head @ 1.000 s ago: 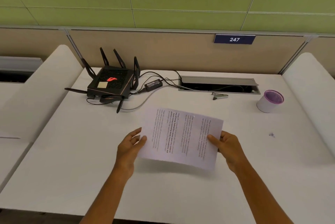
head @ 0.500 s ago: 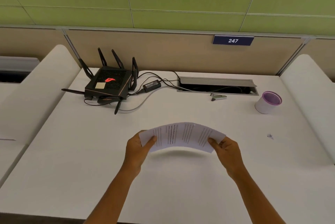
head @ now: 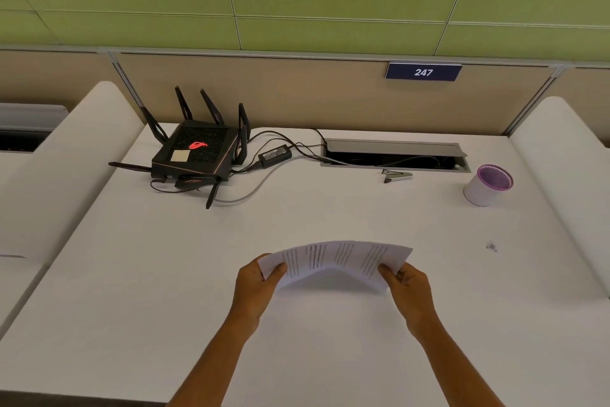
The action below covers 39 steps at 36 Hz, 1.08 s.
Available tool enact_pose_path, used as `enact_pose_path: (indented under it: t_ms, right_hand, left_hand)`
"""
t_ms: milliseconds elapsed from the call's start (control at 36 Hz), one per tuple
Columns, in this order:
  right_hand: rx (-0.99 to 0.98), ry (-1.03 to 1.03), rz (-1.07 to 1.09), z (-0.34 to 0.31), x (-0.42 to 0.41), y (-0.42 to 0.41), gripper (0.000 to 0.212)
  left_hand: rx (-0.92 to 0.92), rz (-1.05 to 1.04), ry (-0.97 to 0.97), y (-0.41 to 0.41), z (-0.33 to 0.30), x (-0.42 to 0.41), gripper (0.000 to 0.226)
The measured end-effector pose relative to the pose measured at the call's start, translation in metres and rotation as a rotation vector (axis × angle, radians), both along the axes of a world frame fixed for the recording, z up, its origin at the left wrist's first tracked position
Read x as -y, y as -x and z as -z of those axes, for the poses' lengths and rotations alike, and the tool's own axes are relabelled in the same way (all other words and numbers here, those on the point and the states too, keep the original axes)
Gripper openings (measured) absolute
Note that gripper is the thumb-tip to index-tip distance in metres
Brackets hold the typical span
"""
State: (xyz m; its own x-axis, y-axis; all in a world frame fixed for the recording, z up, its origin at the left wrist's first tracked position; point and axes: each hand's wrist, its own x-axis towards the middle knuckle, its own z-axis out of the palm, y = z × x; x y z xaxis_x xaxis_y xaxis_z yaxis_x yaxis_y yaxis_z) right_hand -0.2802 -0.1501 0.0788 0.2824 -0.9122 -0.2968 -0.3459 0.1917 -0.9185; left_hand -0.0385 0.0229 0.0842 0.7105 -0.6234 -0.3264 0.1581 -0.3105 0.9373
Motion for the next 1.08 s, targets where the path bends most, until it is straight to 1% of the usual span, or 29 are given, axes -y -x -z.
enact_pose_path:
  t_ms: [111,194,278,361,444,583,667,833,917,1083]
  right_hand:
    - [0.024,0.019,0.008,-0.009,0.000,-0.002,0.015]
    - [0.011,0.037,-0.017,-0.015,0.007,-0.002,0.009]
    - [-0.006,0.068,-0.044,-0.024,0.019,-0.003,0.008]
    - [-0.017,0.087,-0.093,-0.035,0.030,-0.005,0.007]
    - [-0.049,0.098,-0.165,-0.050,0.040,-0.008,0.007]
    - [-0.132,0.110,-0.318,-0.070,0.051,-0.017,0.007]
    - [-0.190,0.119,-0.414,-0.080,0.054,-0.023,0.007]
    - [-0.288,0.162,-0.557,-0.091,0.053,-0.037,0.005]
    - [-0.334,0.179,-0.627,-0.093,0.054,-0.043,0.004]
    - [-0.386,0.194,-0.728,-0.095,0.058,-0.049,0.009]
  left_hand:
    - [-0.028,-0.031,-0.017,0.002,-0.001,0.001,0.025]
    - [-0.057,-0.032,-0.019,0.001,0.001,-0.003,0.025]
    - [-0.113,-0.026,-0.025,-0.001,0.005,-0.011,0.030]
    - [-0.194,0.008,-0.011,-0.004,0.010,-0.022,0.036]
    - [-0.231,0.037,0.002,-0.007,0.013,-0.032,0.041]
    - [-0.206,0.079,-0.006,-0.016,0.012,-0.038,0.043]
    - [-0.169,0.124,-0.009,-0.019,0.005,-0.035,0.040]
    - [-0.051,0.266,-0.031,-0.015,-0.016,-0.008,0.037]
    - [-0.049,0.336,-0.034,-0.008,-0.026,0.010,0.039]
    - [-0.063,0.357,-0.003,0.012,-0.039,0.036,0.027]
